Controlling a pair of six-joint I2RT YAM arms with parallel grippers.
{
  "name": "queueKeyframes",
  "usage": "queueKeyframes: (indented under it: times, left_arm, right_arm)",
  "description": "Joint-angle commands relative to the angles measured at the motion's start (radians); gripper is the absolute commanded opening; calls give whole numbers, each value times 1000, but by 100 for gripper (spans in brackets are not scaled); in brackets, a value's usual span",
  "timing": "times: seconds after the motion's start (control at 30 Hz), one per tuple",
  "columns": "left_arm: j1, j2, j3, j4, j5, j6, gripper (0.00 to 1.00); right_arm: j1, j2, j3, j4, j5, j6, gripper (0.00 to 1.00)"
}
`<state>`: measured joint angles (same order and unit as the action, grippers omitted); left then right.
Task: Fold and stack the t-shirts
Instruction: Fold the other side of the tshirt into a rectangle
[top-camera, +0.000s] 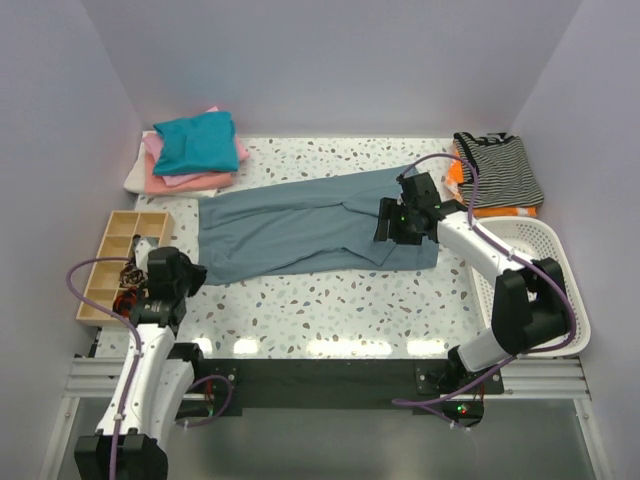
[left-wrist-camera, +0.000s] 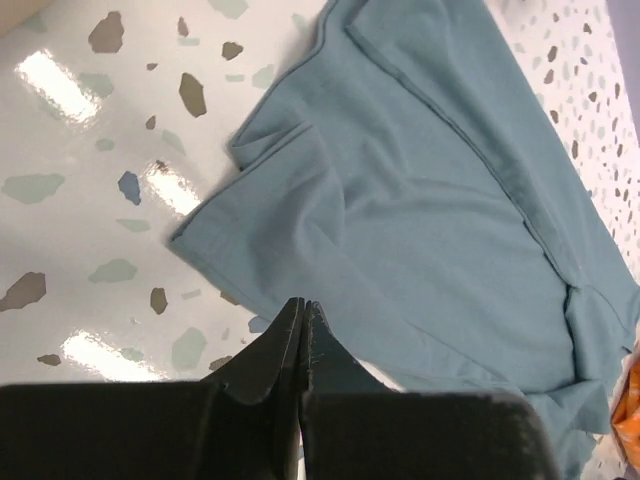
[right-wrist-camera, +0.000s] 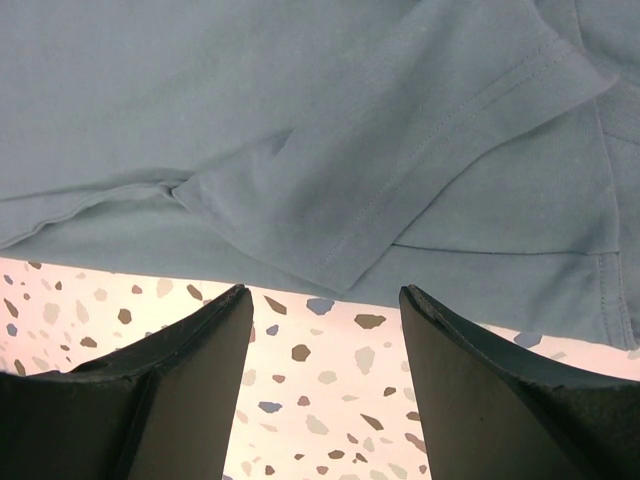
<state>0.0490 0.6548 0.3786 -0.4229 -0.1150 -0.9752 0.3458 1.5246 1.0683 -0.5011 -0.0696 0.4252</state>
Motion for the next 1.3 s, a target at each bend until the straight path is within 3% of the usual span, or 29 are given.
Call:
queueKeyframes:
  times: [0.0,0.07,0.1,0.23,0.63,0.87,1.27]
  left_arm:
    - [-3,-3,59,-115,6,55,0]
    - [-11,-9,22,-85,6,46,23]
    - [-9,-9,7,-53,12,37,43]
    - [-9,31,-72,1,-26,-6,55]
    - [-8,100,-116,70,-182,-48,56]
    - [-9,172,-133,169,-204,-48,54]
    - [-8,301,-144,303,-149,-31,29]
  right_arm:
    - [-1,-24,-18,16,8,-9,65]
    - [-1,-24,-18,19,8,-12,65]
    - [-2,-21,-15,18,7,-13,65]
    - [-1,-24,-8,9,10,-22,65]
    - [-2,-18,-10,-2,8,-31,65]
    - [-1,-7,-5,-5,13,-36,65]
    - [-1,11,-8,-7,22,-37,65]
